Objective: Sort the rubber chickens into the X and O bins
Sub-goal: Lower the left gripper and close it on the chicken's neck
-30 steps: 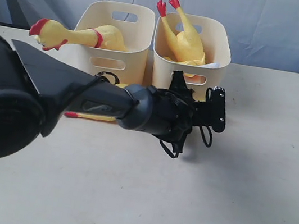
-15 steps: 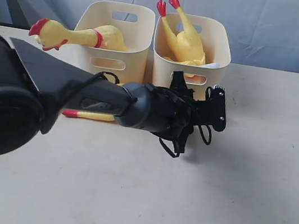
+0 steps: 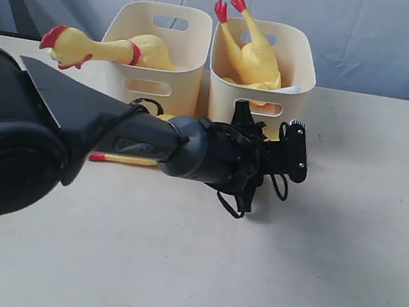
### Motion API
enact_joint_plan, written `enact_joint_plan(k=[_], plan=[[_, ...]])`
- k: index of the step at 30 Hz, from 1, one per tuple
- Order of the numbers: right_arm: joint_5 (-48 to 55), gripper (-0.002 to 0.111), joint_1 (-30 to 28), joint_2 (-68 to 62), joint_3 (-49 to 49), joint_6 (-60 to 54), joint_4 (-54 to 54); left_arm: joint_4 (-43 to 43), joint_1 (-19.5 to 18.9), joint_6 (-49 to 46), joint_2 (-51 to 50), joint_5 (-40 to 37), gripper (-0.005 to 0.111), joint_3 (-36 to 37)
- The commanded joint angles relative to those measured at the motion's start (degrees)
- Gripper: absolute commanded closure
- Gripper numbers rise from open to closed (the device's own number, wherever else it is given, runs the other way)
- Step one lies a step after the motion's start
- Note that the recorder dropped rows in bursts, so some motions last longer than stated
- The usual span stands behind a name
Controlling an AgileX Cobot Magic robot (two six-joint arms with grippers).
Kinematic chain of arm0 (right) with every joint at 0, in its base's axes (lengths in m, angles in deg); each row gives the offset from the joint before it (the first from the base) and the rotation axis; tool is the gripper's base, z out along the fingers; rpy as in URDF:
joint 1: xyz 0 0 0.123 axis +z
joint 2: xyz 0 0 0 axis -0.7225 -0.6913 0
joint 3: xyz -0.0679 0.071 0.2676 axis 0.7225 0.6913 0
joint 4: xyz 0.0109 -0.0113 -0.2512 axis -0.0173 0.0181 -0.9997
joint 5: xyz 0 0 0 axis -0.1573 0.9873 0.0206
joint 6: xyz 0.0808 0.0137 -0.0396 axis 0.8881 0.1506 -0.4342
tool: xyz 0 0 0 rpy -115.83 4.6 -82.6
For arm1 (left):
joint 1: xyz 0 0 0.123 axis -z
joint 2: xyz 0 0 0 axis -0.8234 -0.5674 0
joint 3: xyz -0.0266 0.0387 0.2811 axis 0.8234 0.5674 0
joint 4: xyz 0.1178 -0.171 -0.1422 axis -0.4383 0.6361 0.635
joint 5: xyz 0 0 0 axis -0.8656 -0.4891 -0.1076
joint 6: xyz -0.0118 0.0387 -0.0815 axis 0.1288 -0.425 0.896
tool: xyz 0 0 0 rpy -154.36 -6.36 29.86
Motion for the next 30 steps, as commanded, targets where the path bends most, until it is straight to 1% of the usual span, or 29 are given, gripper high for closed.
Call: enact_joint_plan(k=[1,4,9,12,14,16,20,23,26,30], plan=[[-0.3,0.108,0.1,0.3,-0.3,0.0,-0.4,0.9,-0.1,0.5,-0.8,-0.2,0.060,0.0],[-0.3,0.108,0.1,0.3,-0.3,0.0,-0.4,0.9,-0.1,0.5,-0.8,-0.2,0.066,0.0],[-0.3,0.108,0.1,0.3,-0.3,0.0,-0.4,1.1,-0.1,0.5,-0.8,-0.3,0.087,0.0],[-0.3,0.108,0.1,0.3,-0.3,0.0,-0.4,1.2,0.1,0.4,-0.8,-1.1,0.096,0.0],[-0.3,0.108,0.1,0.3,-0.3,0.0,-0.4,1.3,0.1,0.4,-0.8,-1.2,0.100,0.0],[-0.3,0.108,0.1,0.3,-0.3,0.0,-0.4,2.4,0.3,0.3,-0.8,-1.6,0.102,0.0],[-0.4,0.108,0.1,0.3,-0.3,0.0,-0.4,4.1,0.9,-0.6,-0.7,-4.1,0.102,0.0],[-0.4,0.108,0.1,0.3,-0.3,0.0,-0.4,5.9,1.7,-4.7,-0.7,-5.9,0.102,0.0],[-0.4,0.108,0.1,0.3,-0.3,0.0,-0.4,6.4,2.4,-6.0,-0.6,-7.2,0.102,0.0],[-0.4,0.108,0.1,0.3,-0.3,0.0,-0.4,7.1,3.6,-6.1,0.4,-9.1,0.106,0.0]])
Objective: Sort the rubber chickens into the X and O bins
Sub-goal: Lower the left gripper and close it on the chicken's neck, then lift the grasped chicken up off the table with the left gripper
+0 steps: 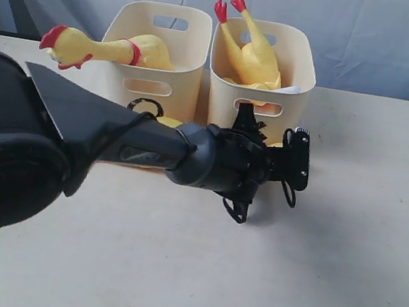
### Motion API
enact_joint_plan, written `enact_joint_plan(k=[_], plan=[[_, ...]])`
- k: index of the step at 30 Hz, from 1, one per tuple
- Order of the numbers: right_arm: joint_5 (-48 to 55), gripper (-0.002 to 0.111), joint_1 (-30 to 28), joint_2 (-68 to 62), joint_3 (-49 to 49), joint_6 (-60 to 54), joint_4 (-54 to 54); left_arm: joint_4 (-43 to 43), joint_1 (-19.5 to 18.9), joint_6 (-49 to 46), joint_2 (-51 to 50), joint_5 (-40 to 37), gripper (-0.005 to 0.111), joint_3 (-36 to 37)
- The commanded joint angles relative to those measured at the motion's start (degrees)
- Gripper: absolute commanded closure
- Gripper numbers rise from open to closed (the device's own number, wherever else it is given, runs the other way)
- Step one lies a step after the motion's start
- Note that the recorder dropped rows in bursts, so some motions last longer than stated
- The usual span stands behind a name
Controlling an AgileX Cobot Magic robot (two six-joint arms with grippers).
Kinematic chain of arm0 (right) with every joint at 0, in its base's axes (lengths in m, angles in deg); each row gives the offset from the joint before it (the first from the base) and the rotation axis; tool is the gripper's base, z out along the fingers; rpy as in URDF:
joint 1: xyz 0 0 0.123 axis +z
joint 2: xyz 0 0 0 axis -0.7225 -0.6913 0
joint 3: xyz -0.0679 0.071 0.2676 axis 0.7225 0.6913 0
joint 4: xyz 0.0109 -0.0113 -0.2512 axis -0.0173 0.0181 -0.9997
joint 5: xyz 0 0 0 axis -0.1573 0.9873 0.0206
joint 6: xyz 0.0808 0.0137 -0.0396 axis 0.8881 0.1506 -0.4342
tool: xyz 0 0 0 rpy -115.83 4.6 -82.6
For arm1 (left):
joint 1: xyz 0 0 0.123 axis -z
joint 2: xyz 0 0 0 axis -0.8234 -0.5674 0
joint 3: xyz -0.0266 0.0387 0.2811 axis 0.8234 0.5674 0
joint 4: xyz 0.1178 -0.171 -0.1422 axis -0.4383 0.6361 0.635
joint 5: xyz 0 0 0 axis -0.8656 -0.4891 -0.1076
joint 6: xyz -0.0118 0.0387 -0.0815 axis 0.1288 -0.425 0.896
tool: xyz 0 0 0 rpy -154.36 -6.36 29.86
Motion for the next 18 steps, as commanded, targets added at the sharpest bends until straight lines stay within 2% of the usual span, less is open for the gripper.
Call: enact_joint_plan(k=[1,5,15,18], plan=[[-0.4,0.108,0.1,0.3,-0.3,0.0,-0.4,4.9,1.7,-0.4,0.8,-2.8,0.107,0.5],[-0.5,0.108,0.1,0.3,-0.3,0.0,-0.4,8.1,2.6,-2.5,3.1,-4.8,0.107,0.5],[-0.5,0.108,0.1,0.3,-0.3,0.0,-0.4,29.8,3.6,-20.3,8.7,-9.2,0.107,0.5],[-0.5,0.108,0.1,0.3,-0.3,0.0,-0.4,33.7,3.6,-25.2,9.4,-9.6,0.107,0.5]])
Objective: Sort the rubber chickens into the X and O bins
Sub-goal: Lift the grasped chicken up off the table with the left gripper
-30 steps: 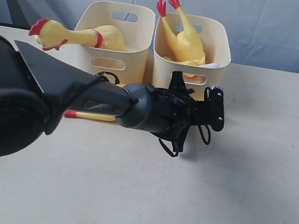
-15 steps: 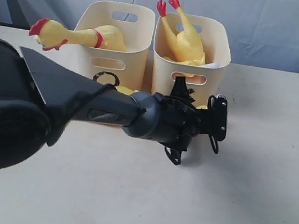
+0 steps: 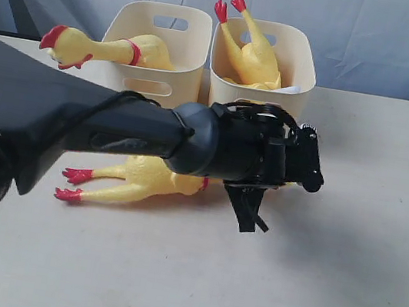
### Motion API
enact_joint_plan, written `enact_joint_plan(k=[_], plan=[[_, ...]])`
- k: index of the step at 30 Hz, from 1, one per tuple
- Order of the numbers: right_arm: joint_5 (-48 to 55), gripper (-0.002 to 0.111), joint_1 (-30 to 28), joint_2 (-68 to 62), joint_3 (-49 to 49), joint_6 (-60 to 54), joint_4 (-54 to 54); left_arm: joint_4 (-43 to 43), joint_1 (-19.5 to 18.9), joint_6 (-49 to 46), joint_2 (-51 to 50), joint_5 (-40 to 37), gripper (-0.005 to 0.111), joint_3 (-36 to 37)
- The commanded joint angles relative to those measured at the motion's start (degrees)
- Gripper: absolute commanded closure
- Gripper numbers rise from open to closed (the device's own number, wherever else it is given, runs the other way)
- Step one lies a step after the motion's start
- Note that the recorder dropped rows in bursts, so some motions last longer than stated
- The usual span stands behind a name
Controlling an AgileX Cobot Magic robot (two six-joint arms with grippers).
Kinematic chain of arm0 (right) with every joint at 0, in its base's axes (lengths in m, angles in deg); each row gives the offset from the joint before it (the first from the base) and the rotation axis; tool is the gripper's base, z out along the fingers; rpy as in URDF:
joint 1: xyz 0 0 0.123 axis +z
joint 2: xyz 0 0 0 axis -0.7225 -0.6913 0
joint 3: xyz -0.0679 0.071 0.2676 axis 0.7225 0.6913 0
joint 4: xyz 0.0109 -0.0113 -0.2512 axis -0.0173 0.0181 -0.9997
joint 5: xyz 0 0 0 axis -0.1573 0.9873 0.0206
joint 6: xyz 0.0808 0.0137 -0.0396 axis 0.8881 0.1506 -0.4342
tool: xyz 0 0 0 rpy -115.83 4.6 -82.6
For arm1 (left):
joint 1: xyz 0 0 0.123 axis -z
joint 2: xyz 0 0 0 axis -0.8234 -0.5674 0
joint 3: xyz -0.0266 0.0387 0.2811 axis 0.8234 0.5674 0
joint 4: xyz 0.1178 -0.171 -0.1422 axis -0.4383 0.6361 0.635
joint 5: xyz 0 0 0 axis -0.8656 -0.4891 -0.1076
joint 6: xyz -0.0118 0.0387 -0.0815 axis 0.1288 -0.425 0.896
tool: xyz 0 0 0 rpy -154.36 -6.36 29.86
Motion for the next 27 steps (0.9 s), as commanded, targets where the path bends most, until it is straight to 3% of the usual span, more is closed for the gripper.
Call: enact_joint_plan(k=[1,18,27], plan=[[-0.5,0.108,0.1,0.3,-0.3,0.0,-0.4,7.3,0.5,-7.4,2.4,-1.4,0.107,0.2],[-0.9,0.108,0.1,0.3,-0.3,0.0,-0.4,9.3,0.7,-19.0,14.8,-12.5,0.107,0.1],[-1.1,0.108,0.1,0.3,-0.3,0.0,-0.4,8.5,4.4,-22.2,19.1,-16.2,0.107,0.1]])
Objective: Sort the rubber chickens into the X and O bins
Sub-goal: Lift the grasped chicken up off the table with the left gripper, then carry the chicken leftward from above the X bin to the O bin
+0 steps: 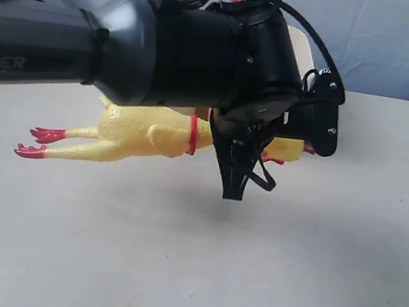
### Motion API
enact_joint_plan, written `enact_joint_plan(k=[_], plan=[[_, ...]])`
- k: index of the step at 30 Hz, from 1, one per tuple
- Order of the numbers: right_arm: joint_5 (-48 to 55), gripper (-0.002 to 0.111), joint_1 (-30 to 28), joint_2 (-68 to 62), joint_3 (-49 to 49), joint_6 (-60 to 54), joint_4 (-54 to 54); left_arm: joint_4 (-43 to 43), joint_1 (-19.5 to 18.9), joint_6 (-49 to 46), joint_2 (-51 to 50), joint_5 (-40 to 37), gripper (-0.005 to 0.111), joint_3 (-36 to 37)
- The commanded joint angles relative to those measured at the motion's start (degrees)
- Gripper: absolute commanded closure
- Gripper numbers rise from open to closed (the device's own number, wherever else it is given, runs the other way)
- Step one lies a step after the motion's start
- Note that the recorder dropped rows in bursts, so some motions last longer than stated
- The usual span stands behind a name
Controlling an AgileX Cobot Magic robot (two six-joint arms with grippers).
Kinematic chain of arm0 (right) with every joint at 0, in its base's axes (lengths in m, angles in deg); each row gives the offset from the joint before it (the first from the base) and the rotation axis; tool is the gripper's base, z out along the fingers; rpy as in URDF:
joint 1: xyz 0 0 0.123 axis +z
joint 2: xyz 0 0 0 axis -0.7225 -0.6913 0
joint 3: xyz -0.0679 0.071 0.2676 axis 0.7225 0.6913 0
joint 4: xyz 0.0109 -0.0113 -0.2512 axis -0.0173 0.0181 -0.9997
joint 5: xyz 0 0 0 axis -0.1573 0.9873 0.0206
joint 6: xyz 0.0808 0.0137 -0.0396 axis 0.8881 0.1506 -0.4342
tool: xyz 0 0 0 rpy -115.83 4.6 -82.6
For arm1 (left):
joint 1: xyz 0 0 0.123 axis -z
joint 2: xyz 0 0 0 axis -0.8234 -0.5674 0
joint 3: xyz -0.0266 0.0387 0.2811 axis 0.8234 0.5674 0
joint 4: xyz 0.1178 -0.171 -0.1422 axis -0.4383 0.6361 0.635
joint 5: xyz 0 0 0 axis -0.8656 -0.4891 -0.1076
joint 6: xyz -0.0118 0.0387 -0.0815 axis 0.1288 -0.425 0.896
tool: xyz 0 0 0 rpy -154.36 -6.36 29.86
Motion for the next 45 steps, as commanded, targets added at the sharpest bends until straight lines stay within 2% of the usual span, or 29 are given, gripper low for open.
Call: enact_joint_plan(k=[1,6,14,23,26,32,45], plan=[[-0.9,0.108,0.1,0.3,-0.3,0.0,-0.4,-1.6,2.6,-2.5,3.3,-3.0,0.107,0.1],[-0.9,0.108,0.1,0.3,-0.3,0.0,-0.4,-4.4,4.6,-4.3,6.2,-7.5,0.107,0.1],[-0.9,0.108,0.1,0.3,-0.3,0.0,-0.4,-8.0,5.1,-6.1,11.2,-14.4,0.107,0.1],[-1.0,0.108,0.1,0.3,-0.3,0.0,-0.4,-16.1,5.1,-11.3,15.0,-13.5,0.107,0.1],[-1.4,0.108,0.1,0.3,-0.3,0.0,-0.1,-17.3,5.0,-13.0,15.3,-10.1,0.107,0.1],[-1.5,0.108,0.1,0.3,-0.3,0.0,0.1,-19.3,4.0,-13.2,15.3,2.3,0.107,0.1],[-1.5,0.108,0.1,0.3,-0.3,0.0,0.1,-18.0,-6.5,-13.1,13.6,28.7,0.107,0.5]])
